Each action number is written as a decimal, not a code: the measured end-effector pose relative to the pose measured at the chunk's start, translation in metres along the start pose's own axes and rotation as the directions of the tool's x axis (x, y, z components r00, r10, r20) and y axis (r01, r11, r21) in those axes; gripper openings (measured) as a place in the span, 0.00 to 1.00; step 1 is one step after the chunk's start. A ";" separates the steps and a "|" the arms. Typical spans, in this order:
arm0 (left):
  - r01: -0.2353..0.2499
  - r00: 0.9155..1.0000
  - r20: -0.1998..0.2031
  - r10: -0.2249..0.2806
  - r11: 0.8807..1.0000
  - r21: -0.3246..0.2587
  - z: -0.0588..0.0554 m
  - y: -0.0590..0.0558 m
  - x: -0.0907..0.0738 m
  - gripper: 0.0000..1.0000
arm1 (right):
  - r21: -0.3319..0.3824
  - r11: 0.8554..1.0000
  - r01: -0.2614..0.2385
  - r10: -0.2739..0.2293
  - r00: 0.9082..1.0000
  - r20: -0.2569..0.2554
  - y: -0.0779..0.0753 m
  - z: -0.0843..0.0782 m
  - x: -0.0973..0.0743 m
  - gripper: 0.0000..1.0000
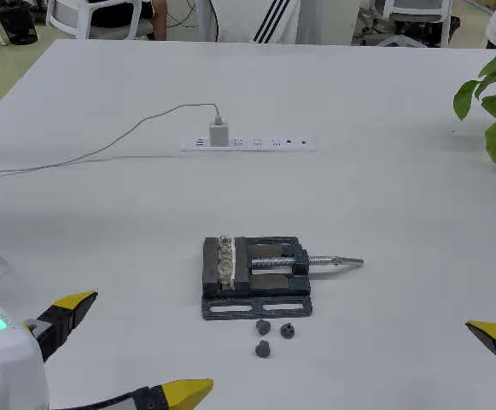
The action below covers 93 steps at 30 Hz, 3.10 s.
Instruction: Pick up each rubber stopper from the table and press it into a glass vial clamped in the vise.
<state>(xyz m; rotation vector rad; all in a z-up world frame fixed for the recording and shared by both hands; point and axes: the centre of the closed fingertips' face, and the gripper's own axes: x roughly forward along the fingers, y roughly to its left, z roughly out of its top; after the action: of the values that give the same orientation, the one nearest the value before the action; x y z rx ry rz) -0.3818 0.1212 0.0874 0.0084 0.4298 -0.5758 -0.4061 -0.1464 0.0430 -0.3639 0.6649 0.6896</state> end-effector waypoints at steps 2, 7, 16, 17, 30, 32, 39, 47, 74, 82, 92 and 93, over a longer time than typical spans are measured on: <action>-0.003 1.000 0.002 0.003 1.000 0.000 0.001 0.000 0.000 0.99 | 0.009 1.000 -0.004 0.004 1.000 0.006 0.001 0.001 0.000 0.96; -0.007 1.000 0.004 0.007 1.000 0.002 0.002 0.002 -0.002 0.99 | -0.006 1.000 0.004 -0.004 1.000 0.005 -0.001 0.003 0.001 0.91; -0.011 1.000 0.013 0.011 1.000 0.007 0.005 0.004 -0.002 0.99 | 0.015 1.000 -0.005 0.005 1.000 0.016 0.000 0.007 0.002 0.99; -0.011 1.000 0.013 0.011 1.000 0.009 0.005 0.004 -0.002 0.99 | 0.012 1.000 -0.004 0.004 1.000 0.016 0.000 0.007 0.003 0.99; -0.006 1.000 -0.005 0.006 1.000 0.029 -0.001 0.004 -0.002 0.99 | 0.031 0.999 -0.038 0.038 0.999 0.019 -0.003 0.014 0.013 0.96; -0.005 1.000 -0.009 0.006 1.000 0.030 -0.002 0.004 -0.002 0.99 | 0.030 0.999 -0.045 0.044 0.999 0.013 -0.003 0.014 0.014 0.95; 0.007 1.000 -0.020 -0.006 1.000 0.023 -0.008 0.001 -0.001 0.99 | 0.039 0.996 -0.081 0.080 0.997 0.011 0.000 0.017 0.018 0.88; 0.016 1.000 -0.024 -0.016 1.000 0.022 -0.010 -0.002 0.001 0.99 | 0.013 0.994 -0.106 0.106 0.994 -0.010 0.005 0.017 0.023 0.85; 0.028 0.999 -0.040 -0.027 1.000 0.011 -0.021 -0.006 0.001 0.99 | -0.207 0.906 -0.370 0.363 0.929 -0.074 0.053 0.065 0.071 0.44; 0.036 0.998 -0.045 -0.036 0.999 -0.017 -0.024 -0.008 0.005 0.99 | -0.249 0.866 -0.433 0.419 0.901 -0.112 0.065 0.067 0.092 0.29; 0.033 0.998 -0.052 -0.034 0.999 -0.018 -0.023 -0.005 0.009 0.99 | -0.283 0.824 -0.490 0.463 0.871 -0.162 0.074 0.069 0.111 0.13; 0.032 0.998 -0.053 -0.033 0.999 -0.019 -0.023 -0.005 0.009 0.99 | -0.283 0.820 -0.497 0.469 0.868 -0.165 0.076 0.069 0.114 0.10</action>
<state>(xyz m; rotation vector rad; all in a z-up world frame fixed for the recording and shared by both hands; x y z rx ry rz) -0.3867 0.1149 0.0632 -0.0011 0.4879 -0.6050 -0.3616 -0.0033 0.0103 -0.5319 0.7399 1.2865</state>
